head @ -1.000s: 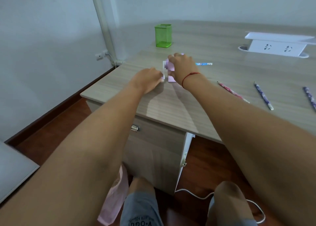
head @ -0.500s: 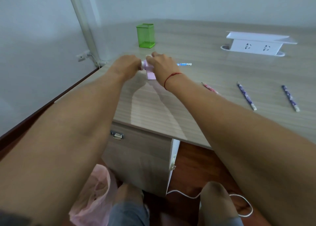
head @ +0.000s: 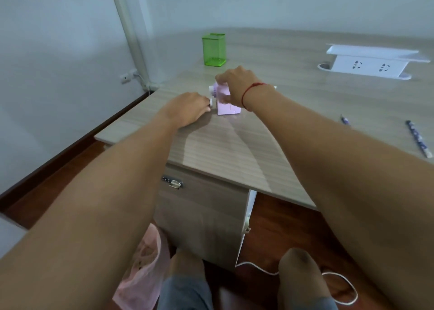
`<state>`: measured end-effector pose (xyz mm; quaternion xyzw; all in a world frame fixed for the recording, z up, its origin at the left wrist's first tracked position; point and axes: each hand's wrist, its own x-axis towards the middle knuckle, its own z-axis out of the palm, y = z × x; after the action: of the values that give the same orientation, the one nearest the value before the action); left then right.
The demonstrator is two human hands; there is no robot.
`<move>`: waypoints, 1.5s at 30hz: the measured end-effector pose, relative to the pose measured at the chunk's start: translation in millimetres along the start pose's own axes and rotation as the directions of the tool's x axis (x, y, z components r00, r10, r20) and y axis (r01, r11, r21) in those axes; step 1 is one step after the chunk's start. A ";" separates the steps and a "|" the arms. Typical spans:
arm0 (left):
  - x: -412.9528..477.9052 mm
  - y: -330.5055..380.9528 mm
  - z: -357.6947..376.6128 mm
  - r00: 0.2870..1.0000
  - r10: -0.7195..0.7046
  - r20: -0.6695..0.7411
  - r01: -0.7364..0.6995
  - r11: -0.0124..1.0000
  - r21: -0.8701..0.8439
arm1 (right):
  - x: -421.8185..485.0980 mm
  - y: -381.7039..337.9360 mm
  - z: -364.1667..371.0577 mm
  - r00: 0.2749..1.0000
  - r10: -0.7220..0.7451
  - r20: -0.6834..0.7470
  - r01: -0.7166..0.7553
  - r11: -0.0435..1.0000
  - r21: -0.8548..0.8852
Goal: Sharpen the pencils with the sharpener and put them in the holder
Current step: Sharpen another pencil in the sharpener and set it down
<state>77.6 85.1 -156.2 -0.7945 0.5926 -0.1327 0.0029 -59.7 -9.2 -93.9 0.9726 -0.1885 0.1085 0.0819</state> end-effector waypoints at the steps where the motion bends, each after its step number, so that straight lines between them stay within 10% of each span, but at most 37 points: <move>1: 1.9 1.2 0.1 1.000 -0.010 -0.008 0.010 1.000 0.004 | -0.1 -0.1 0.5 1.000 -0.002 0.001 0.002 1.000 0.002; 19: 2.9 -1.4 -49.3 0.958 -0.030 -0.286 0.034 0.999 0.010 | 10.8 -11.5 11.4 0.995 0.097 -0.003 -0.097 0.995 -0.002; 36: 28.8 -4.9 -23.4 0.982 -0.110 0.153 0.121 0.991 -0.060 | 12.2 -0.4 18.6 0.999 -0.011 -0.045 0.012 1.000 0.021; 45: 30.4 -14.4 -51.0 0.982 -0.124 -0.145 0.125 0.992 -0.001 | 13.7 -2.9 16.4 1.000 0.021 -0.019 -0.021 1.000 0.019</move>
<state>88.2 68.6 -98.3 -0.8182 0.5399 -0.1923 -0.0450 -43.2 -14.6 -106.7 0.9702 -0.1969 0.1204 0.0733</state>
